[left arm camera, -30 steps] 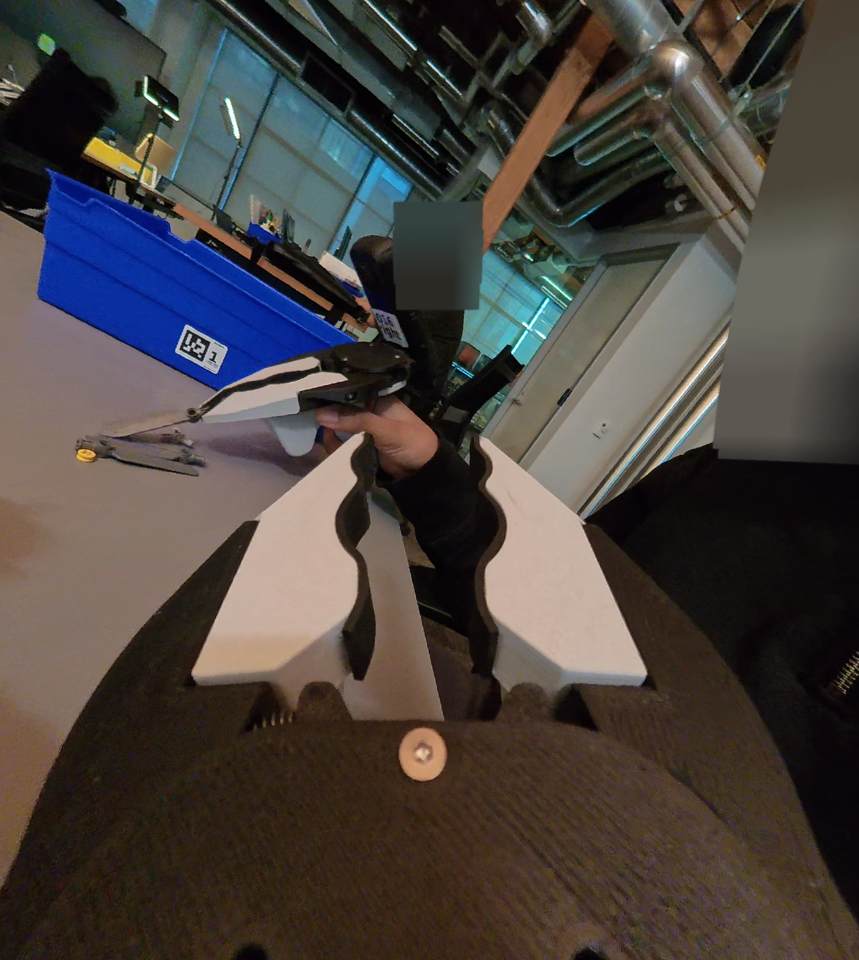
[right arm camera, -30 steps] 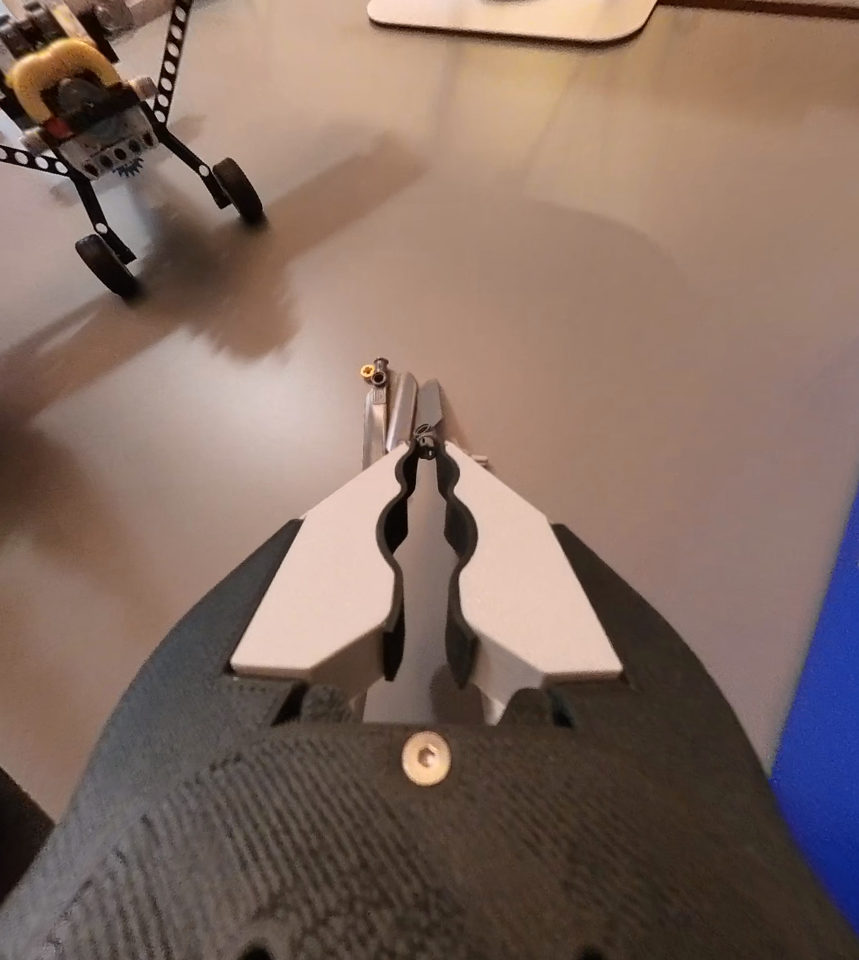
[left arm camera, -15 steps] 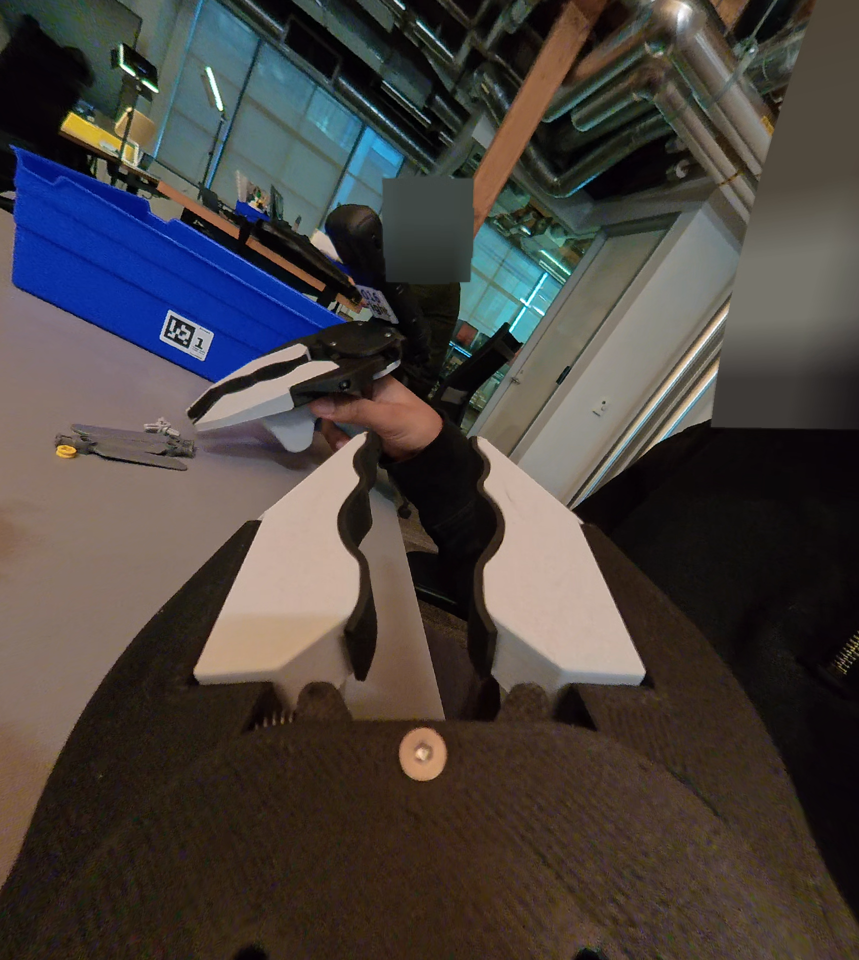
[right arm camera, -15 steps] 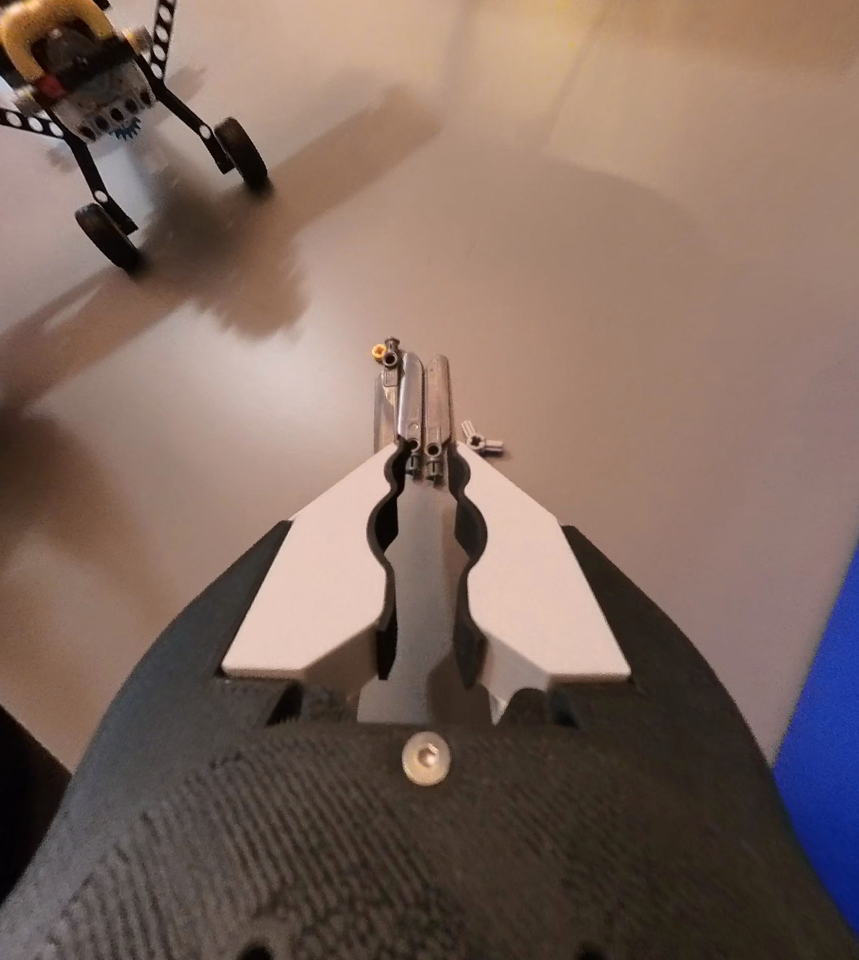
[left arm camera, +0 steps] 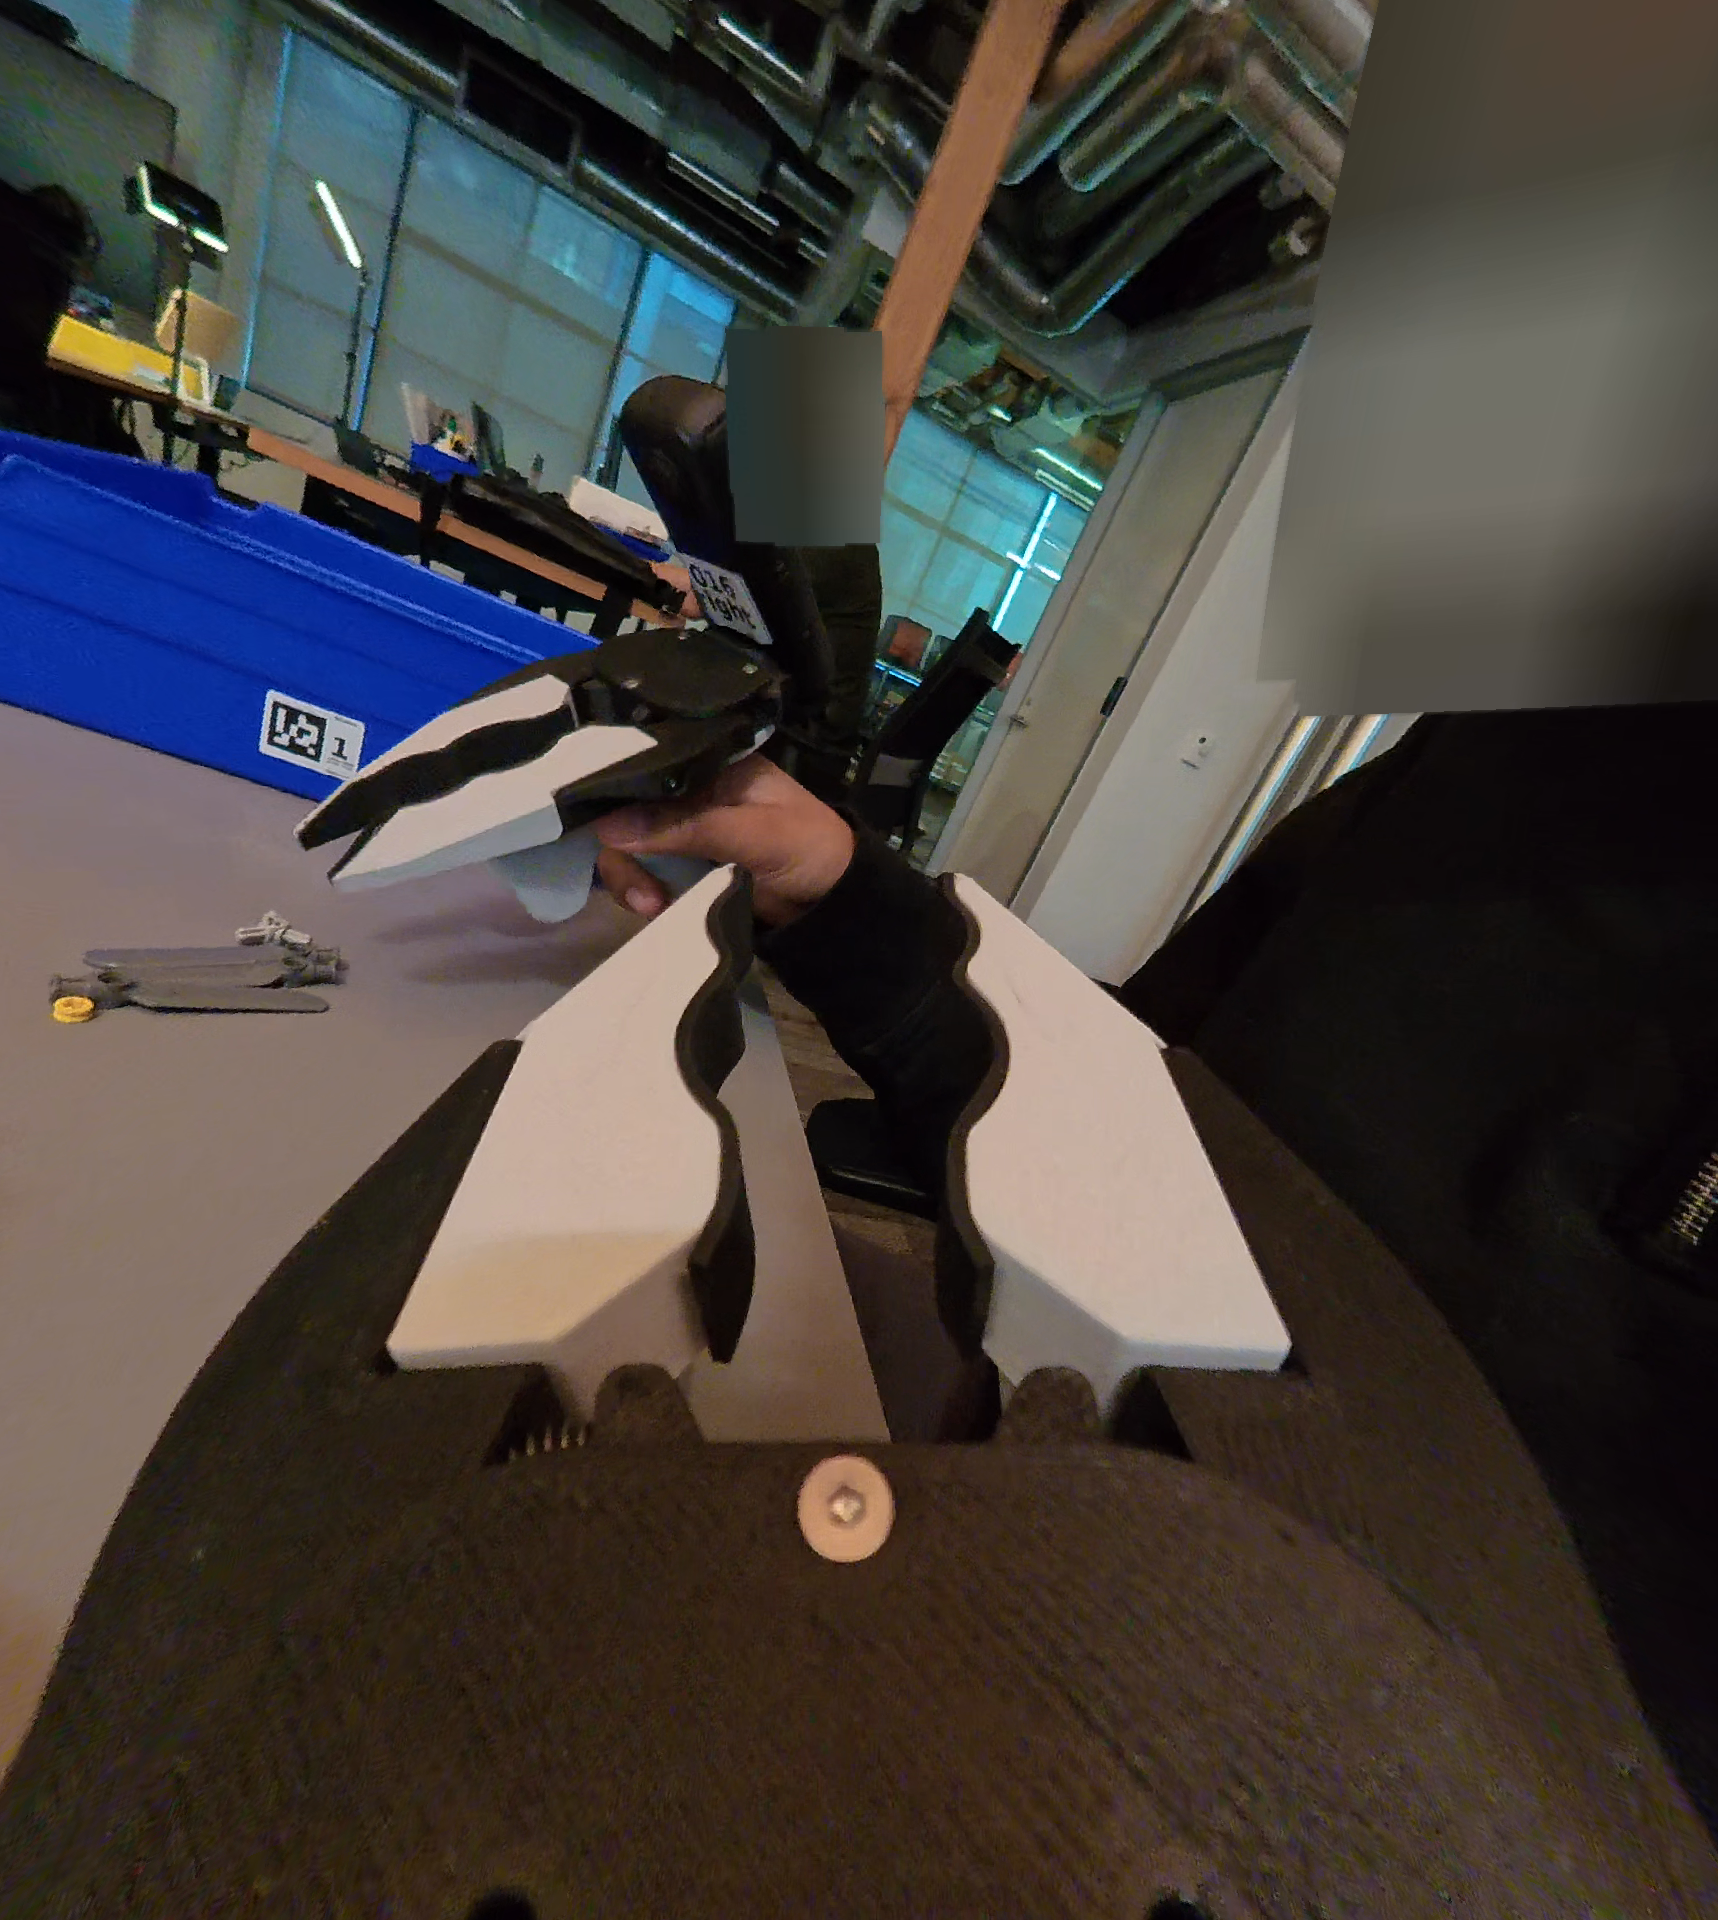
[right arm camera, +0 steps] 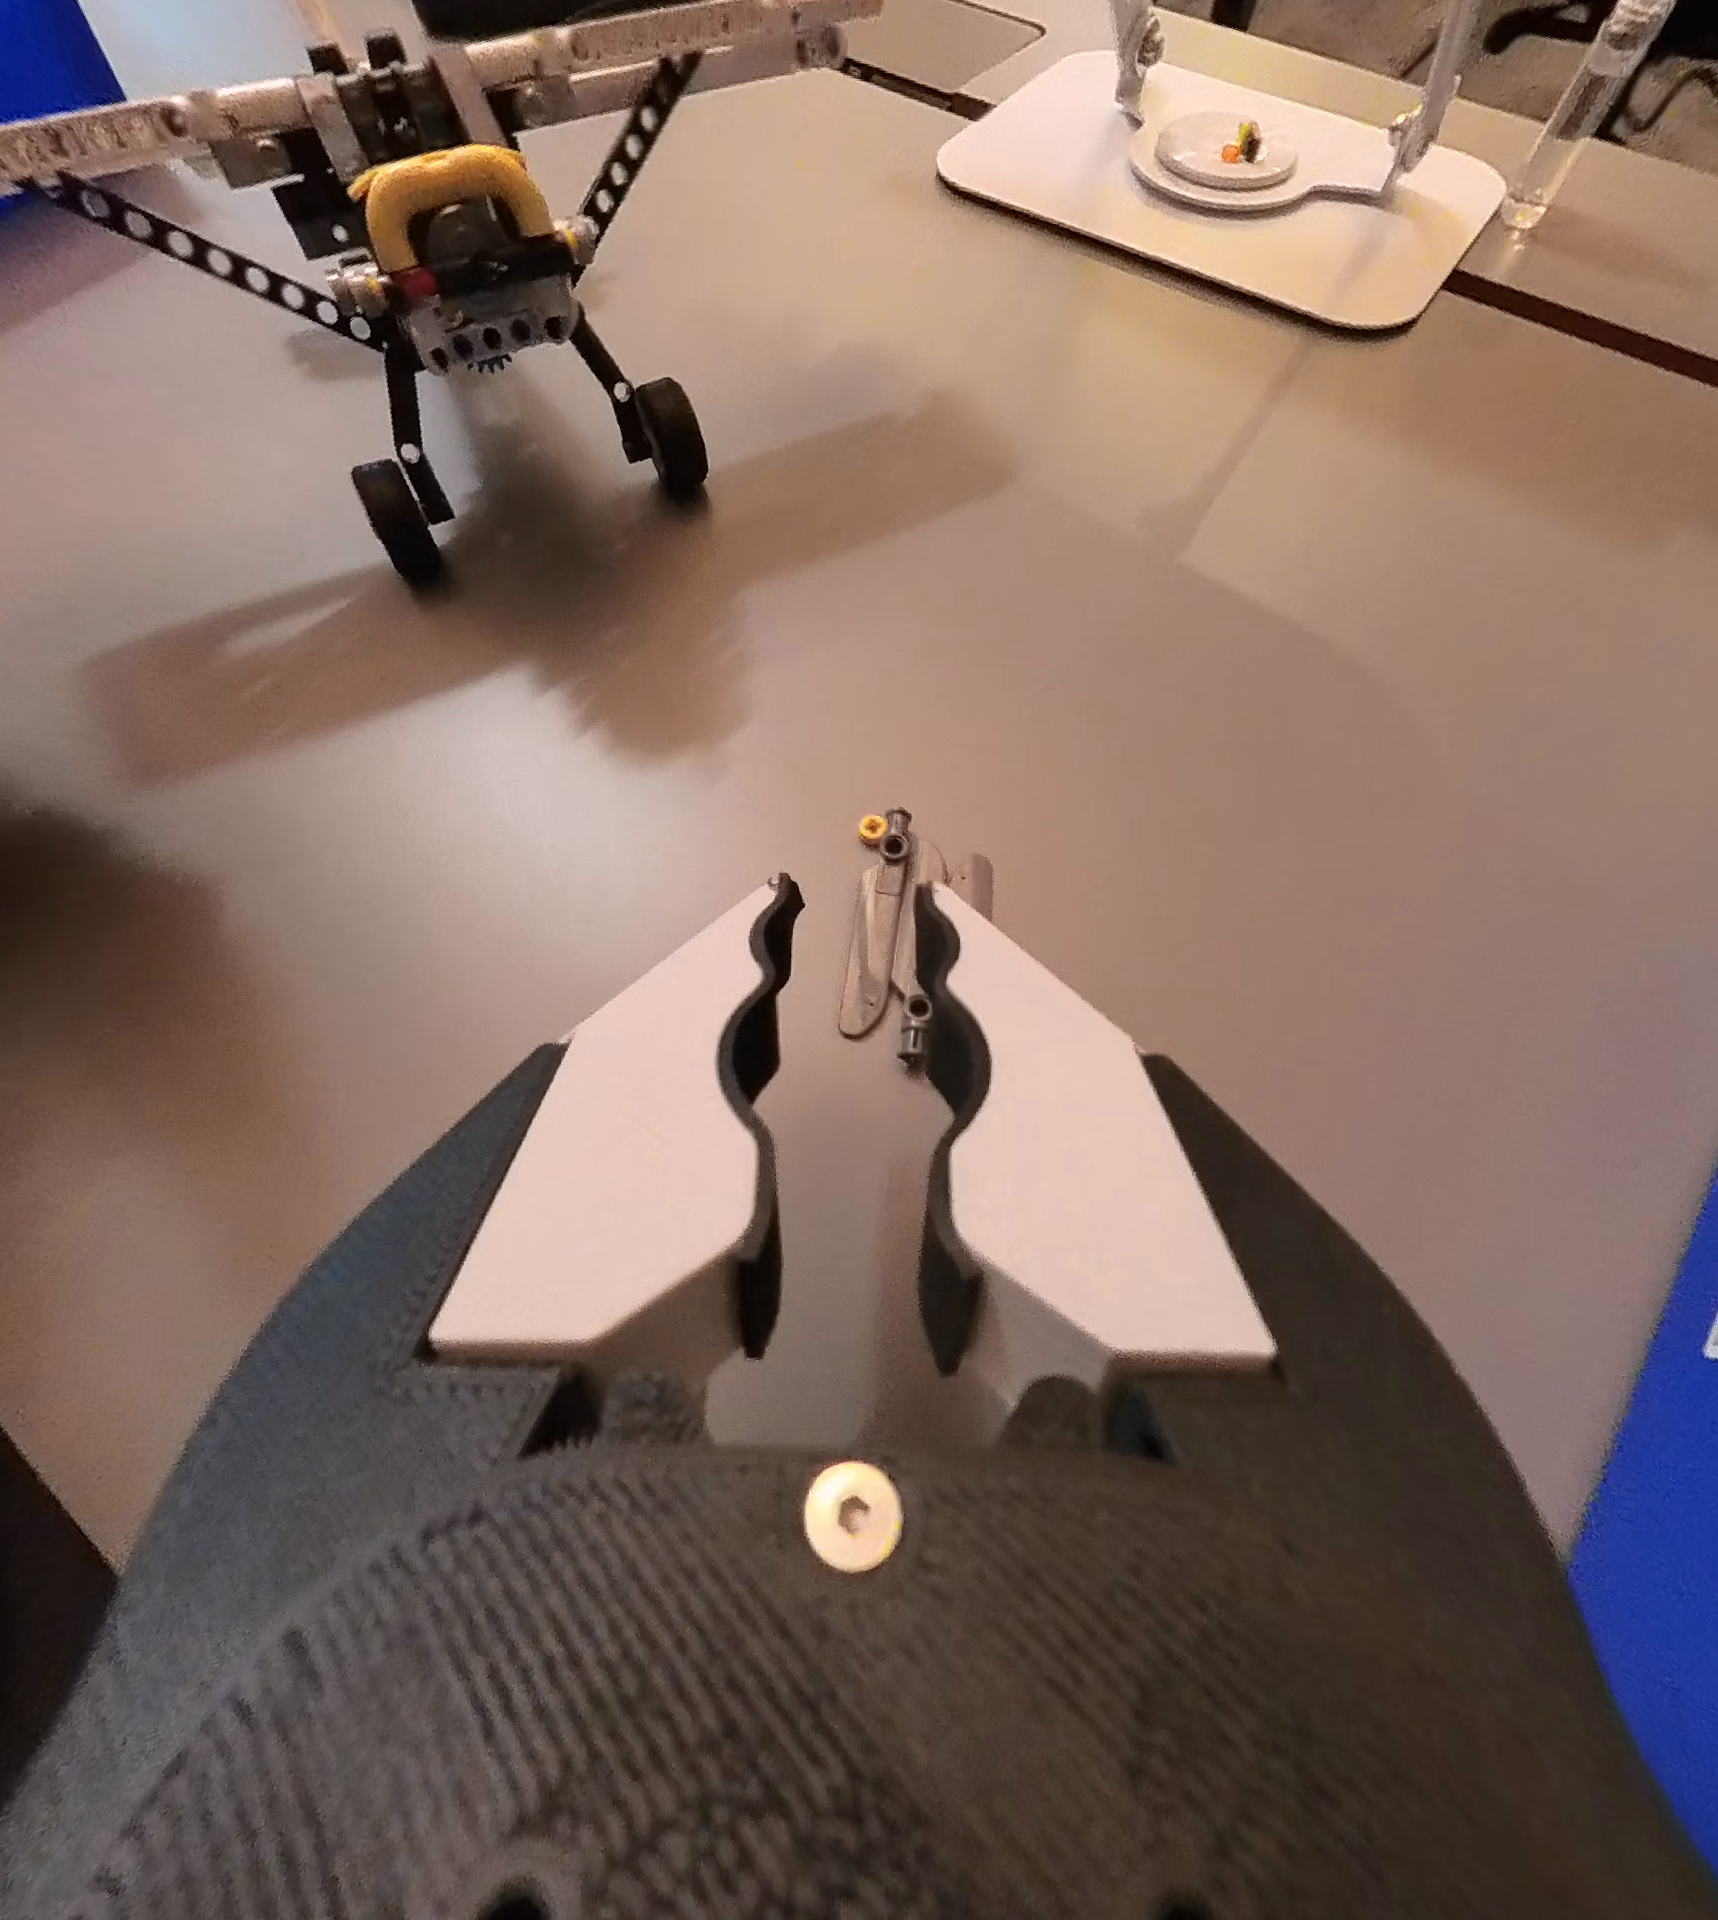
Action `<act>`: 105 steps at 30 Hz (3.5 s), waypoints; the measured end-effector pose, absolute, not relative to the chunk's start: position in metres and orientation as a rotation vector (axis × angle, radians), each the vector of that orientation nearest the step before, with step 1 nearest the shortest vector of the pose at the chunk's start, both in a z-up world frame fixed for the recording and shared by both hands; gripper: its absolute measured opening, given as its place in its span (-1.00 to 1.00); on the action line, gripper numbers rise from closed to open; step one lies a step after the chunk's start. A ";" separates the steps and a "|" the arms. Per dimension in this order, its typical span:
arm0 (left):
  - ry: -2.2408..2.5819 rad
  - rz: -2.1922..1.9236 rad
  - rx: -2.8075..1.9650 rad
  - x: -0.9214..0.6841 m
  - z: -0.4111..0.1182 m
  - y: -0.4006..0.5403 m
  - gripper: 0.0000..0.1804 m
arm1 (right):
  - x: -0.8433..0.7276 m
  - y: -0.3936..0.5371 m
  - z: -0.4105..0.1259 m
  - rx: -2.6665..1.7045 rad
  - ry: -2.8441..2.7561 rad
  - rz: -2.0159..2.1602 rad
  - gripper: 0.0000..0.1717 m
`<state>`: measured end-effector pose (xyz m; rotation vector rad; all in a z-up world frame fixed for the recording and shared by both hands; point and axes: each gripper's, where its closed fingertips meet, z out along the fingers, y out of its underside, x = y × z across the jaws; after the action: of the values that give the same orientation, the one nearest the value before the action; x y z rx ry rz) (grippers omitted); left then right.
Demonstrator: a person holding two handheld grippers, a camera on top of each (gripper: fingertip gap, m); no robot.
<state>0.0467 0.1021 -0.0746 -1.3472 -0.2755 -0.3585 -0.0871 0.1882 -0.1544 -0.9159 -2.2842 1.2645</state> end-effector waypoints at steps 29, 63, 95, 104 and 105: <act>-0.544 0.419 -1.160 0.009 -0.035 -0.027 -0.68 | -0.104 0.080 -0.098 -0.626 -2.175 1.798 -0.77; -0.853 0.641 -1.189 -0.059 -0.072 -0.088 -0.27 | -0.102 0.086 -0.124 -0.604 -2.162 1.761 -0.72; -0.747 0.589 -1.489 -0.084 -0.047 -0.063 -0.26 | -0.112 0.038 -0.101 -0.481 -2.295 1.719 -0.26; -0.528 0.441 -2.079 -0.142 -0.099 -0.014 0.00 | -0.125 0.004 -0.123 -0.350 -2.572 1.506 -0.45; -0.536 0.416 -2.048 -0.145 -0.097 -0.011 -0.01 | -0.126 0.005 -0.124 -0.340 -2.557 1.507 -0.46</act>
<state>-0.1455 -0.0109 -0.0974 -2.0478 -0.5356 0.4161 -0.1260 0.0046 -0.1237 -0.3400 -2.5570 1.5071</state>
